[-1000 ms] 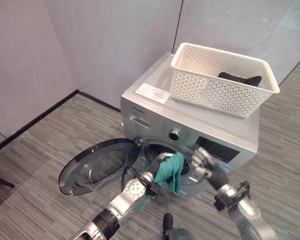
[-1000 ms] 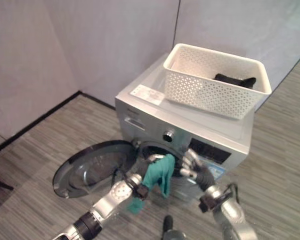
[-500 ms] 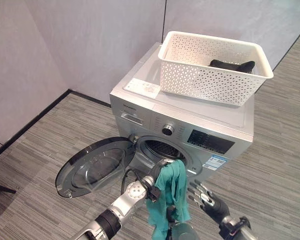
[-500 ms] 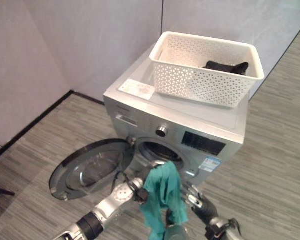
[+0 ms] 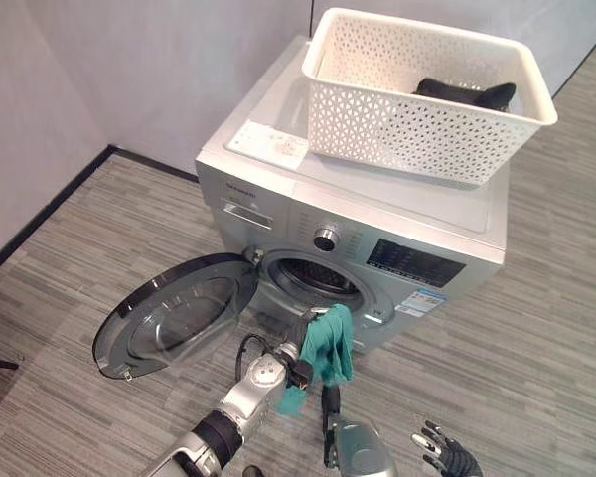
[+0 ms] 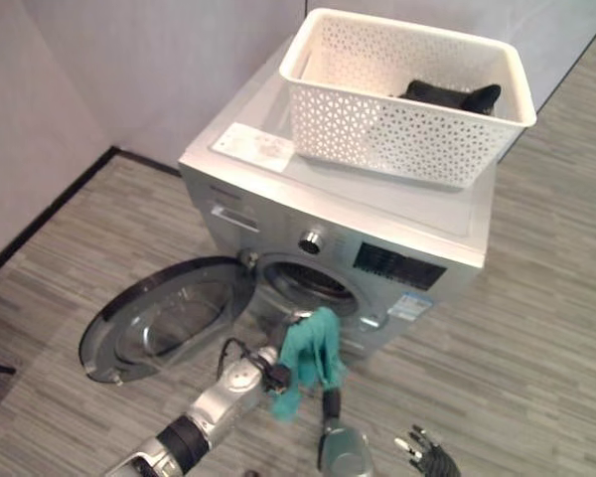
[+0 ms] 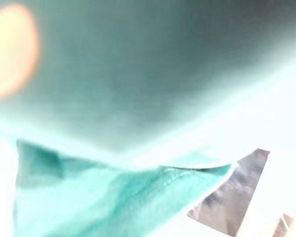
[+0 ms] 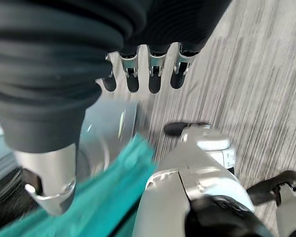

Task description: Grab the laundry basket,head to the washer,open it,put in the laundry and shut it.

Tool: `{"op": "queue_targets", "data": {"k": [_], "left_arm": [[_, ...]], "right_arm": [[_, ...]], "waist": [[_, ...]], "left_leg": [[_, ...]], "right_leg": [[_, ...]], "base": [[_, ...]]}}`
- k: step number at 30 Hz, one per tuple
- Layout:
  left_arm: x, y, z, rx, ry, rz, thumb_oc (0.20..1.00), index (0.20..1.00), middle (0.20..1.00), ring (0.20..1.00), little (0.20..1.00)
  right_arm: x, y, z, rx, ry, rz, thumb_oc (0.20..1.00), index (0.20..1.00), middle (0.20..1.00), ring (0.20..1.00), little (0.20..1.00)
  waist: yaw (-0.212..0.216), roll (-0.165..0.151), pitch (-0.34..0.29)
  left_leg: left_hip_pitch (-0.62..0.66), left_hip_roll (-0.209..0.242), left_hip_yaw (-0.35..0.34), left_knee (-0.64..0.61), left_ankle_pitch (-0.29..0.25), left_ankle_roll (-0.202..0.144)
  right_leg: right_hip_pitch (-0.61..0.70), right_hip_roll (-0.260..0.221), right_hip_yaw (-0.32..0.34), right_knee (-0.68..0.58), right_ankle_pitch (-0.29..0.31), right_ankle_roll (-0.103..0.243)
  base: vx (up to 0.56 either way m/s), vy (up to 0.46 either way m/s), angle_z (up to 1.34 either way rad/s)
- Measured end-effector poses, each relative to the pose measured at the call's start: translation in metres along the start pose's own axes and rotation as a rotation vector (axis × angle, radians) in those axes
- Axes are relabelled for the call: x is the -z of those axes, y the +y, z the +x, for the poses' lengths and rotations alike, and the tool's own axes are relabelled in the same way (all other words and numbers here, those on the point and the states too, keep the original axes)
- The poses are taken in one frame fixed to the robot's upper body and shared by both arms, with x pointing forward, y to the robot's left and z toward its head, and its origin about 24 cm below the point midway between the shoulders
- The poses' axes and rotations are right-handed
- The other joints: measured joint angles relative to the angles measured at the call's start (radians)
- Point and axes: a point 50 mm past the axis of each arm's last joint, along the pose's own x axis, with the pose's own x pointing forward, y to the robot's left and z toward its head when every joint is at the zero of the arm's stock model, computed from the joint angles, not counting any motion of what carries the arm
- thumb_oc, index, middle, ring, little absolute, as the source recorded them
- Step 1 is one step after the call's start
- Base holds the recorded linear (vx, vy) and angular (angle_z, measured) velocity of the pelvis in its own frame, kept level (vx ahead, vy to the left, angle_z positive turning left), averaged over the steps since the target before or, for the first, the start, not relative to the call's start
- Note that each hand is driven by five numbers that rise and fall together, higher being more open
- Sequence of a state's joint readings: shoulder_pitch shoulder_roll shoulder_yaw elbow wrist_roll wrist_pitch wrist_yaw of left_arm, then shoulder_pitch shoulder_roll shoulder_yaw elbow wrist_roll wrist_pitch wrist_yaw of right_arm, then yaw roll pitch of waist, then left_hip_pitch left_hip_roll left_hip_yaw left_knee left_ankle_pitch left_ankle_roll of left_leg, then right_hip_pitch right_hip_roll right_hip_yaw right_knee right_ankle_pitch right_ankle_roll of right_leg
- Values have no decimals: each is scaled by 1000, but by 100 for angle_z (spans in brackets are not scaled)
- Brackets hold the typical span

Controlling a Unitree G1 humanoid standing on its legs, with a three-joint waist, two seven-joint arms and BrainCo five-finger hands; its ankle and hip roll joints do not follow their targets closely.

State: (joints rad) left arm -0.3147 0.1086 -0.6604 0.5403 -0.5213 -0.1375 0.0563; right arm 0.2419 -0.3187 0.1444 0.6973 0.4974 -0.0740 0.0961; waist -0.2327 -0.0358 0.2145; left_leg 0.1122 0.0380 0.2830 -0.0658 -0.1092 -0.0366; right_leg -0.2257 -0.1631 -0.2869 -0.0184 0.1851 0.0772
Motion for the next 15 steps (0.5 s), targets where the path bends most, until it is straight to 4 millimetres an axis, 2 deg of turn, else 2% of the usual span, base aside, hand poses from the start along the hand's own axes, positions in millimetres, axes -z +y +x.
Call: {"op": "queue_targets", "data": {"k": [1, 3, 6, 7, 10, 12, 15], "left_arm": [[-5, -2, 4, -11, -12, -19, 200, 200, 200, 200, 200], [-13, -9, 12, -15, -37, -22, 200, 200, 200, 200, 200], [-25, -12, 18, -15, -81, -36, 200, 200, 200, 200, 200], [-35, -14, 22, -14, -110, -36, 200, 200, 200, 200, 200], [-45, -14, 29, -25, -141, -30, 200, 200, 200, 200, 200], [-49, -17, 33, -28, -145, -23, 200, 200, 200, 200, 200], [-69, -20, 46, -47, -185, -6, 200, 200, 200, 200, 200]], "right_arm": [[-17, 12, 12, 10, -45, 5, 1000, 1000, 1000, 1000, 1000], [-41, 22, 23, 24, -112, 0, 1000, 1000, 1000, 1000, 1000], [-70, 30, 30, 27, -204, 1, 1000, 1000, 1000, 1000, 1000], [-83, 34, 31, 22, -250, 19, 1000, 1000, 1000, 1000, 1000], [-92, 41, 34, 7, -270, 23, 1000, 1000, 1000, 1000, 1000], [-89, 41, 36, 17, -253, 43, 1000, 1000, 1000, 1000, 1000], [-90, 43, 41, 41, -230, 23, 1000, 1000, 1000, 1000, 1000]], "waist": [[2, 4, 23], [0, 21, 48], [2, 40, 69], [2, 42, 86], [2, 37, 101], [-1, 32, 119], [-3, 13, 146]], "left_leg": [[-20, -1, -1, 12, 1, -1], [-41, -1, -7, 19, 1, -1], [-50, 2, -6, 20, 2, -2], [-59, 3, -5, 24, 2, -2], [-82, 2, 0, 24, 2, -3], [-84, 3, 4, 26, 3, -4], [-124, -1, 3, 27, 3, -4]], "right_leg": [[-11, -2, -1, -4, 9, -7], [-23, -4, -5, -8, 13, -10], [-26, 1, -10, -20, 20, -19], [-33, 1, -12, -20, 21, -20], [-56, 2, -10, -20, 27, -23], [-61, 3, -4, -19, 27, -21], [-104, -1, -3, -15, 31, -23]], "base": [[-54, -20, 5], [-25, -13, 10], [-27, -13, 3], [0, 0, 0], [-15, -15, -4], [-28, -40, -4], [-20, -23, 1]]}}
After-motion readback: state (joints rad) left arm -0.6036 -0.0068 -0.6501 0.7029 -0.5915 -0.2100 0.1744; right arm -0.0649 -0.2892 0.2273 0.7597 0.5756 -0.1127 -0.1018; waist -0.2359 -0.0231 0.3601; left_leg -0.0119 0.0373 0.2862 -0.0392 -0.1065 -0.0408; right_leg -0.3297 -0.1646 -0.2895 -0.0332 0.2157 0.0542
